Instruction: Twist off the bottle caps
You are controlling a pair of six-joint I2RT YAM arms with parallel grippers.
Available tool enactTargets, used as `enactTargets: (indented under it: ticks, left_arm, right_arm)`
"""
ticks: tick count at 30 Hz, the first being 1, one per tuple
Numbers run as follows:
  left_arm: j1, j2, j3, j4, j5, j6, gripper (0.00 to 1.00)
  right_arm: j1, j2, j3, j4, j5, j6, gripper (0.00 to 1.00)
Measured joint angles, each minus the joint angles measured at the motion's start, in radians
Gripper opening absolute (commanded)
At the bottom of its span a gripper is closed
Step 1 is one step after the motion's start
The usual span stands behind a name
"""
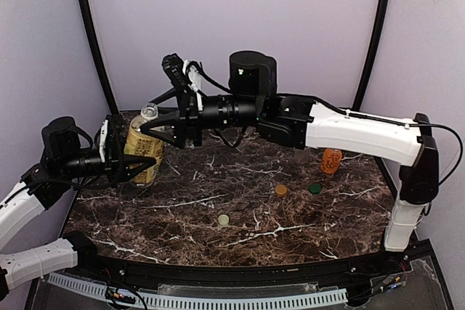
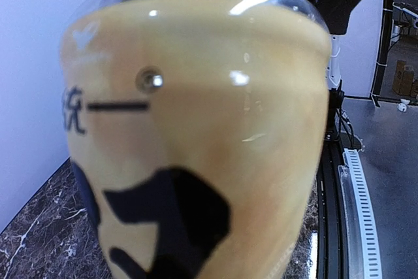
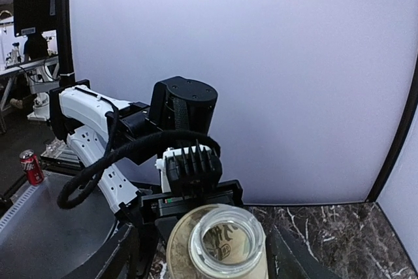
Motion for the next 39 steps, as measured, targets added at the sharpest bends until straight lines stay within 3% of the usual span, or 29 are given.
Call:
enactTargets:
  ticks: [2,9,11,12,14,21,29,34,39]
  left_arm:
    - [0.000,0.000,0.000,0.005,0.006,0.000,0.28]
    - [0.000,-0.004,0.000,0.016,0.019,0.002,0.28]
    - [0.001,-0.006,-0.001,0.017,0.020,0.003,0.45]
    - [0.001,-0.007,-0.002,0.017,0.019,0.001,0.79]
    - [0.001,-0.007,-0.004,0.017,0.012,0.005,0.96]
    - [0.001,-0.032,-0.044,0.017,-0.110,0.008,0.99]
    - [0.040,-0.068,-0.139,0.028,-0.248,0.020,0.99]
    - [0.109,-0.100,-0.222,0.034,-0.291,-0.002,0.99]
    - [0.171,-0.144,-0.280,0.042,-0.339,-0.026,0.99]
  right_arm:
    - [0.006,0.015,0.021,0.012,-0.003,0.001,0.47]
    - [0.007,0.048,0.070,0.005,-0.005,0.008,0.00]
    - [0.007,0.050,0.078,-0.005,-0.003,0.004,0.00]
    - [0.007,0.050,0.079,-0.010,-0.002,0.002,0.00]
    - [0.007,0.050,0.081,-0.019,0.010,-0.002,0.00]
    - [-0.008,-0.008,0.000,-0.117,0.239,-0.031,0.00]
    - [-0.156,-0.175,-0.326,-0.117,0.657,-0.041,0.00]
    - [-0.266,-0.190,-0.504,-0.059,0.782,-0.027,0.00]
    - [-0.328,-0.190,-0.558,-0.025,0.822,0.000,0.00]
